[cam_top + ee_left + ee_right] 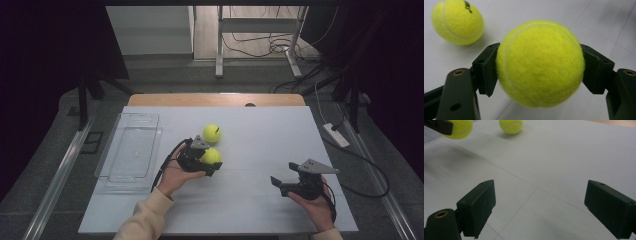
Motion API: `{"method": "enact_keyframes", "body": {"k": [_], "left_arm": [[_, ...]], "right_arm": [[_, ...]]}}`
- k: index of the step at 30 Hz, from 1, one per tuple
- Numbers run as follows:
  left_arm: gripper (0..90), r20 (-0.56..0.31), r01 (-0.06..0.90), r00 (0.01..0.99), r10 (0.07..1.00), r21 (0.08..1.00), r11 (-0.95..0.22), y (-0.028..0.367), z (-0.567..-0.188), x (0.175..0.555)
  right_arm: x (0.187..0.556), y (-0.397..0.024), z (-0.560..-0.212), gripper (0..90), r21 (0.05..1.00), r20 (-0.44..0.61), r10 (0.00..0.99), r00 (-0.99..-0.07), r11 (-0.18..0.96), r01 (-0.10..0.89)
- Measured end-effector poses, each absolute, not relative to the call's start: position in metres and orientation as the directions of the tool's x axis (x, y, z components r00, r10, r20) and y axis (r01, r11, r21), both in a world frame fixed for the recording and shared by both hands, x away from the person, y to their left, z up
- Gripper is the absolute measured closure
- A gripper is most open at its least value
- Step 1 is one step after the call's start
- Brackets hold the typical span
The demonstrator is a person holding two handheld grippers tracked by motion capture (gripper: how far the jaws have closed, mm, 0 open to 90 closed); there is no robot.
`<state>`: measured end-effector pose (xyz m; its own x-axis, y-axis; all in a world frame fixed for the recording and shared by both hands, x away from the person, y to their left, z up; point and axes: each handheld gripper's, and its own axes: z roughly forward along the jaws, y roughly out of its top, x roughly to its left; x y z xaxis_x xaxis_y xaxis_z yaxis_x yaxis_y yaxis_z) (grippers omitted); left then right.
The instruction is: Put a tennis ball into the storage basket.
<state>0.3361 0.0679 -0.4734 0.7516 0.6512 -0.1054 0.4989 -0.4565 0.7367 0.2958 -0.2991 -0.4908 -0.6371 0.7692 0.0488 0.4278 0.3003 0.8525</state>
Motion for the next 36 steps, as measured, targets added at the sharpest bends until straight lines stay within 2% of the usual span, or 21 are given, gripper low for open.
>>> {"method": "enact_keyframes", "body": {"k": [17, 20, 36], "left_arm": [[26.8, -0.103, 0.463, 0.708, 0.698, 0.815, -0.350, 0.090, -0.451, 0.329], [26.8, -0.162, 0.479, 0.708, 0.687, 0.825, -0.300, 0.094, -0.448, 0.329], [26.8, -0.139, 0.436, 0.698, 0.703, 0.861, -0.262, 0.106, -0.438, 0.325]], "right_arm": [[0.295, -0.299, -0.492, 10.0, 0.853, 0.049, 0.769, -0.637, 0.299, 0.427], [0.296, -0.299, -0.492, 10.1, 0.853, 0.048, 0.770, -0.637, 0.300, 0.427], [0.296, -0.299, -0.492, 10.1, 0.852, 0.047, 0.769, -0.638, 0.303, 0.428]]}}
